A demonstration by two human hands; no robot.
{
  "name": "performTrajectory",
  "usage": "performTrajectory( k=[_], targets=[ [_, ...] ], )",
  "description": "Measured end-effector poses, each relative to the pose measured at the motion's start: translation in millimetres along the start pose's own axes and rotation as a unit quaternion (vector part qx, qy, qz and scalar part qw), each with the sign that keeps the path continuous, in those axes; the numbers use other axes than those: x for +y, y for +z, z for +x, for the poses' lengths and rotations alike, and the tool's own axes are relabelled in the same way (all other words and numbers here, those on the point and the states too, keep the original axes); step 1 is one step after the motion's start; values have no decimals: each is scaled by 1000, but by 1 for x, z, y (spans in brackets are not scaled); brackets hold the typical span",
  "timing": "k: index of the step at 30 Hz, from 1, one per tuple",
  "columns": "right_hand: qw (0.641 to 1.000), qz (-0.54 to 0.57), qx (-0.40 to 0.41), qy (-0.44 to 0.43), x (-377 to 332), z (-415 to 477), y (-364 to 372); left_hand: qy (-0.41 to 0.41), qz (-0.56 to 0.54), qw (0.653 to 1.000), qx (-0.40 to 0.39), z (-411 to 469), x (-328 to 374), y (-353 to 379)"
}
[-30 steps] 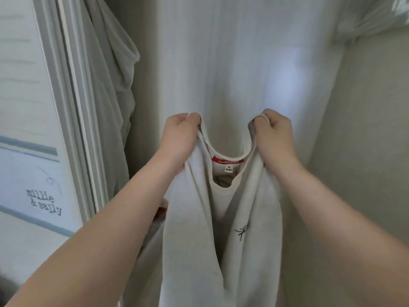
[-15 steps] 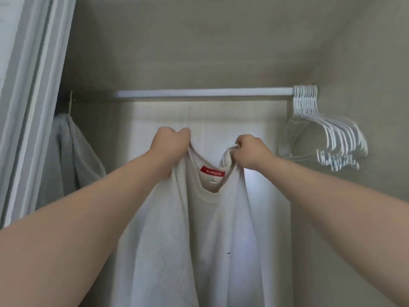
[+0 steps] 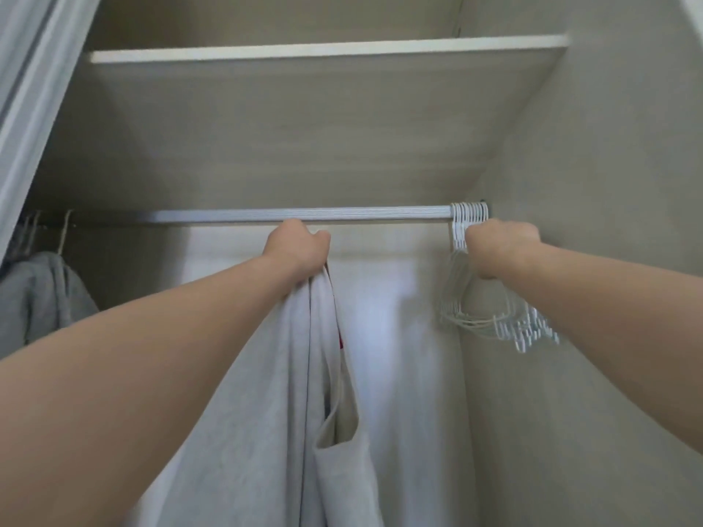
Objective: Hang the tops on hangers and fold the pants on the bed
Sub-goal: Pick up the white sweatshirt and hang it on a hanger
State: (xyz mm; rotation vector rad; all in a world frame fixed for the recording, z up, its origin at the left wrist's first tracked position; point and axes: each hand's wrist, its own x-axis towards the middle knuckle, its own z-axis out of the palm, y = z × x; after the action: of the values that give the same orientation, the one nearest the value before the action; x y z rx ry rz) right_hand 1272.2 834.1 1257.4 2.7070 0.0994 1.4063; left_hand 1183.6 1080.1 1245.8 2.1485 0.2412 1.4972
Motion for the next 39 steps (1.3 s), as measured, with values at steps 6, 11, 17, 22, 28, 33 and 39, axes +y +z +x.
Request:
performTrajectory(
  k=[6, 11, 17, 22, 28, 33, 39],
  targets=[
    [997, 69, 30, 16, 3, 8, 17, -5, 43, 999, 0, 2, -11, -12],
    [982, 181, 35, 45, 3, 17, 21, 2, 72, 997, 0, -2, -18, -16],
    [954, 287, 72, 58, -1, 25, 17, 17, 97, 995, -3, -7, -16, -16],
    [923, 377, 72, 31, -17, 21, 14, 20, 100, 995, 3, -9, -13, -13],
    [773, 626, 32, 96, -47, 3, 25, 28, 104, 994, 18, -9, -12, -12],
    [567, 808, -78, 144, -73, -19, 42, 20, 87, 995, 34, -11, -14, -17],
    [574, 787, -145, 172, -89, -19, 64, 17, 79, 996, 33, -16, -25, -27]
  ],
)
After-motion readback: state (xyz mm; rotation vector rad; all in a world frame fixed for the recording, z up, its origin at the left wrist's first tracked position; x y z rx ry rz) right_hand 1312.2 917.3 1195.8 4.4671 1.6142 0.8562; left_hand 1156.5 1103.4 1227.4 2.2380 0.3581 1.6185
